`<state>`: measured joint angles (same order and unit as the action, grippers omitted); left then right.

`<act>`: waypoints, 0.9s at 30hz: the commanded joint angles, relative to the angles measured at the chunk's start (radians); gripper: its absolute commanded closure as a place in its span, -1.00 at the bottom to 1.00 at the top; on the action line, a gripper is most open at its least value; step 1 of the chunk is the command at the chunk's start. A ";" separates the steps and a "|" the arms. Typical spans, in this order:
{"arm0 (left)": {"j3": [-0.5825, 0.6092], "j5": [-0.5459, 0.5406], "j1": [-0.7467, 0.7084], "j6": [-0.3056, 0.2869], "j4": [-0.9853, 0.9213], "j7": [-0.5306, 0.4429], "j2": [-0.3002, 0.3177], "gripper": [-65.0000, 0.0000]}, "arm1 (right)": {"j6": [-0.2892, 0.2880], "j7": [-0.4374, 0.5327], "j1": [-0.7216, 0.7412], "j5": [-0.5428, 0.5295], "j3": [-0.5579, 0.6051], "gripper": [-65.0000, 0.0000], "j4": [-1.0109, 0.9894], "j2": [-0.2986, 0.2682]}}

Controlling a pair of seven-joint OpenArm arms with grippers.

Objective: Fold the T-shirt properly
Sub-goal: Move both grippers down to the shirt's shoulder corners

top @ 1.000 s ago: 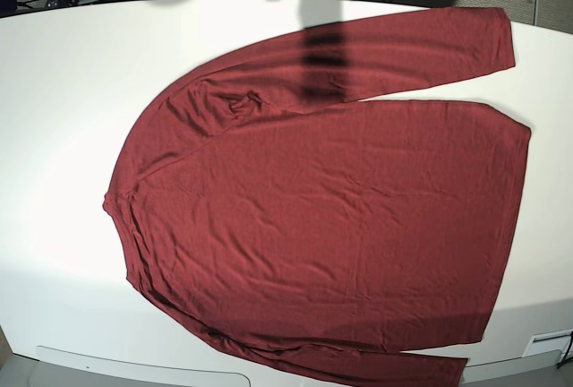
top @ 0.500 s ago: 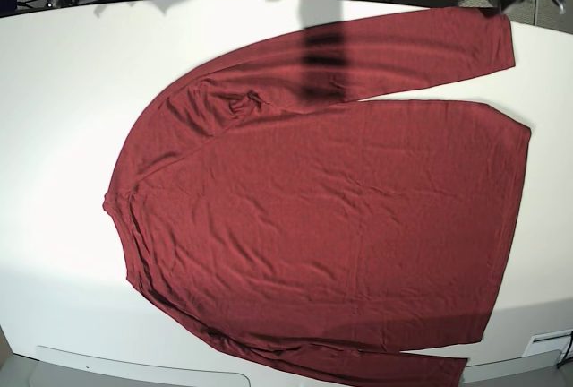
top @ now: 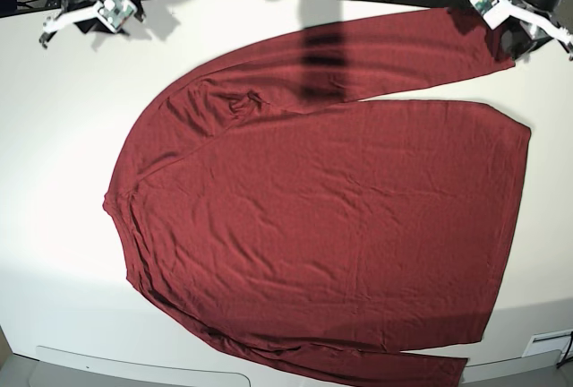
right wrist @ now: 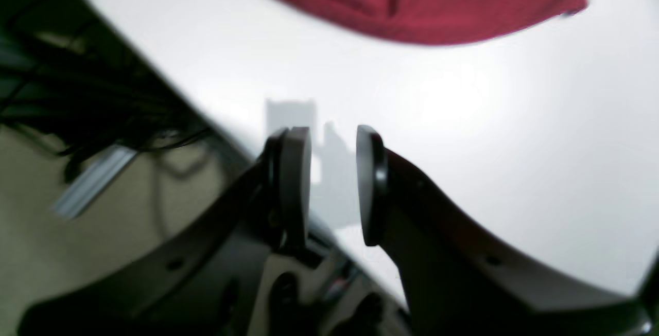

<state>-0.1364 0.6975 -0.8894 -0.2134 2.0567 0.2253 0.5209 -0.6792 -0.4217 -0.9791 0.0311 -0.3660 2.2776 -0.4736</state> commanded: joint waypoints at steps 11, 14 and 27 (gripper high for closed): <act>-0.006 0.003 0.137 -0.061 -0.099 -0.088 0.012 0.59 | -0.019 0.026 0.119 0.106 0.109 0.21 0.016 -0.006; -0.005 0.003 0.181 -0.079 -0.148 -0.124 0.018 0.49 | -0.019 0.066 0.127 0.173 0.151 0.17 0.015 -0.006; -0.005 0.010 0.380 -0.113 -0.406 -0.273 0.064 0.44 | 0.021 0.119 0.172 0.232 0.254 0.17 -0.069 -0.005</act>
<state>-0.1337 0.7094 -0.5114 -0.3439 1.6390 -0.0418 0.5674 -0.6697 -0.3191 -0.8028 0.2626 -0.1074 2.1921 -0.4713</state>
